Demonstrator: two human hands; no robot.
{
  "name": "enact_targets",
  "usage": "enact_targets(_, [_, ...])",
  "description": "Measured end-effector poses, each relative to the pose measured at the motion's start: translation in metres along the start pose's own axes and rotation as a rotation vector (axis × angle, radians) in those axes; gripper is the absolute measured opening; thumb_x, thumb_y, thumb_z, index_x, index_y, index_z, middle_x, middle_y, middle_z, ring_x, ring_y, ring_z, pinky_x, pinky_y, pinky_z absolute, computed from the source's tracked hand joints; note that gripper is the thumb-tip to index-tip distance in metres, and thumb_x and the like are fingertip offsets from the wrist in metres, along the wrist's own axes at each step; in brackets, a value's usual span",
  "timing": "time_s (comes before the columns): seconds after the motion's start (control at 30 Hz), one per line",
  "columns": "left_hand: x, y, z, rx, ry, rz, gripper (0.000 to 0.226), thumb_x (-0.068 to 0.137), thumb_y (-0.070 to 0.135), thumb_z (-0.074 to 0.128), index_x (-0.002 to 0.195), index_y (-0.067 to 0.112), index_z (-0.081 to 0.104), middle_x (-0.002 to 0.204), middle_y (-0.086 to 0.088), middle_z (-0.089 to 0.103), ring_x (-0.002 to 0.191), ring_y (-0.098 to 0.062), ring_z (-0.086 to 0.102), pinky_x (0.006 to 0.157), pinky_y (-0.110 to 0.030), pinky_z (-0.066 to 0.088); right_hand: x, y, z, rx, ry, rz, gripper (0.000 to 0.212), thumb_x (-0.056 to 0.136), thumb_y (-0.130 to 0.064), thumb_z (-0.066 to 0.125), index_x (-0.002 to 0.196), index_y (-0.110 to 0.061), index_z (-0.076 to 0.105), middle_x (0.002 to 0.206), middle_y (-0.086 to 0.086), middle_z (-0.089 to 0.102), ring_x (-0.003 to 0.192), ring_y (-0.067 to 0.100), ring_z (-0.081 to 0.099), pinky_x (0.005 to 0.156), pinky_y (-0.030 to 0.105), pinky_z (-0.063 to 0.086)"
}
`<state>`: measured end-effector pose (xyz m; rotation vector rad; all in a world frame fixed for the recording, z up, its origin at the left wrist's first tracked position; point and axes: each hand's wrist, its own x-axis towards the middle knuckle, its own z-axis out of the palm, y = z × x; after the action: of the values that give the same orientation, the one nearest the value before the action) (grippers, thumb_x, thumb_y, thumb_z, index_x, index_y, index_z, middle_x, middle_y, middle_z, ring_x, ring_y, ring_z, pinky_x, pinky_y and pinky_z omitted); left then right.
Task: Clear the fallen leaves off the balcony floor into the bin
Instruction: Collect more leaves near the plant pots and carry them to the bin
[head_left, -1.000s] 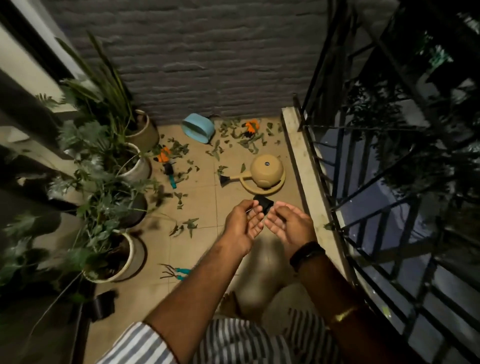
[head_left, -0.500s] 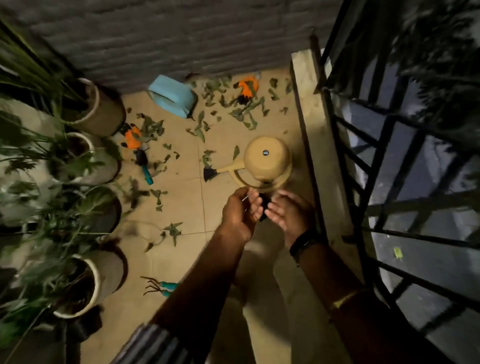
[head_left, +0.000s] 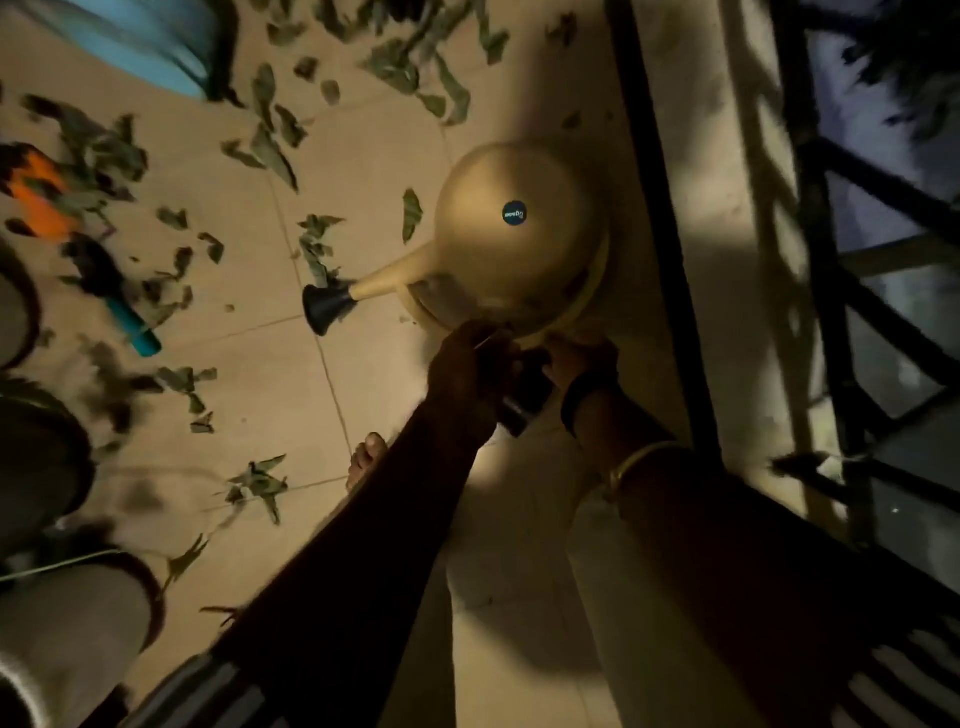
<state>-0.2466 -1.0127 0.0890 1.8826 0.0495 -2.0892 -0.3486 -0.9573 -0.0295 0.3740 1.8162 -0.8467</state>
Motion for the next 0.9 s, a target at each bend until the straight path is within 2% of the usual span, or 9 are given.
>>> enact_targets(0.07, [0.029,0.002,-0.004,-0.034,0.017,-0.017,0.017,0.094,0.018,0.059,0.083,0.007,0.068,0.078,-0.008,0.064,0.066,-0.02,0.062,0.067,-0.028,0.054,0.058,0.022,0.013,-0.041,0.018,0.038,0.088,0.086,-0.029,0.074,0.156,-0.019,0.022,0.157,0.012,0.035,0.137,0.039,0.041,0.111,0.055,0.039])
enact_targets(0.13, [0.049,0.004,-0.007,-0.024,0.014,-0.008,0.016,0.093,0.023,0.062,0.1,0.009,0.066,0.087,-0.008,0.067,0.08,-0.022,0.063,0.079,-0.031,0.053,0.09,0.031,0.022,0.092,0.031,0.088,0.093,0.087,-0.03,0.072,0.157,-0.023,0.012,0.158,0.007,0.029,0.139,0.038,0.038,0.113,0.054,0.036])
enact_targets(0.2, [0.06,0.005,-0.01,-0.014,0.005,0.002,0.032,0.093,0.028,0.063,0.117,0.008,0.065,0.096,-0.009,0.068,0.089,-0.024,0.064,0.082,-0.033,0.053,0.091,0.023,0.025,0.2,-0.024,0.156,0.076,0.093,-0.021,0.066,0.154,-0.021,0.021,0.147,0.002,0.037,0.128,0.034,0.045,0.106,0.048,0.045])
enact_targets(0.3, [0.06,0.007,-0.014,0.0,-0.017,0.013,0.045,0.092,0.032,0.063,0.13,0.008,0.06,0.096,-0.008,0.069,0.085,-0.022,0.066,0.077,-0.032,0.055,0.072,0.007,0.028,0.176,-0.079,0.179,0.064,0.091,-0.007,0.067,0.147,-0.011,0.038,0.139,0.013,0.048,0.117,0.037,0.054,0.07,0.036,0.058])
enact_targets(0.37, [0.056,0.012,-0.015,0.004,-0.015,0.016,0.046,0.094,0.034,0.062,0.132,0.007,0.059,0.094,-0.008,0.071,0.085,-0.022,0.067,0.078,-0.033,0.055,0.059,-0.005,0.03,0.167,-0.089,0.16,0.057,0.088,0.001,0.068,0.141,-0.006,0.047,0.134,0.018,0.053,0.115,0.038,0.057,0.053,0.032,0.056])
enact_targets(0.53, [0.03,0.023,-0.01,0.01,-0.047,0.041,0.041,0.095,0.032,0.061,0.127,0.006,0.06,0.108,-0.011,0.067,0.098,-0.025,0.065,0.093,-0.036,0.053,0.023,-0.033,0.035,0.201,-0.107,0.113,0.051,0.089,0.006,0.065,0.137,-0.002,0.049,0.128,0.022,0.058,0.078,0.032,0.061,0.042,0.035,0.054])
enact_targets(0.67, [0.004,0.027,-0.011,0.026,-0.059,0.038,0.033,0.096,0.03,0.06,0.118,0.007,0.063,0.106,-0.012,0.067,0.097,-0.025,0.065,0.093,-0.036,0.052,-0.016,-0.036,0.042,0.232,-0.104,0.051,0.043,0.091,0.001,0.064,0.133,-0.001,0.054,0.097,0.016,0.064,0.065,0.024,0.058,0.038,0.022,0.047])
enact_targets(0.8, [-0.025,0.03,-0.02,0.087,-0.064,0.02,0.03,0.096,0.03,0.059,0.114,0.007,0.063,0.101,-0.011,0.068,0.089,-0.024,0.065,0.087,-0.036,0.053,-0.061,-0.02,0.033,0.354,-0.188,0.1,0.025,0.096,0.0,0.056,0.121,-0.002,0.057,0.091,0.009,0.063,0.075,0.023,0.061,0.054,0.034,0.053])
enact_targets(0.9, [-0.041,0.028,-0.033,0.186,-0.031,0.015,0.018,0.096,0.023,0.059,0.102,0.007,0.064,0.091,-0.01,0.067,0.082,-0.023,0.065,0.091,-0.037,0.053,-0.09,0.002,0.014,0.489,-0.226,0.022,0.03,0.094,0.004,0.058,0.123,-0.004,0.058,0.103,0.009,0.068,0.091,0.026,0.067,0.061,0.035,0.06])
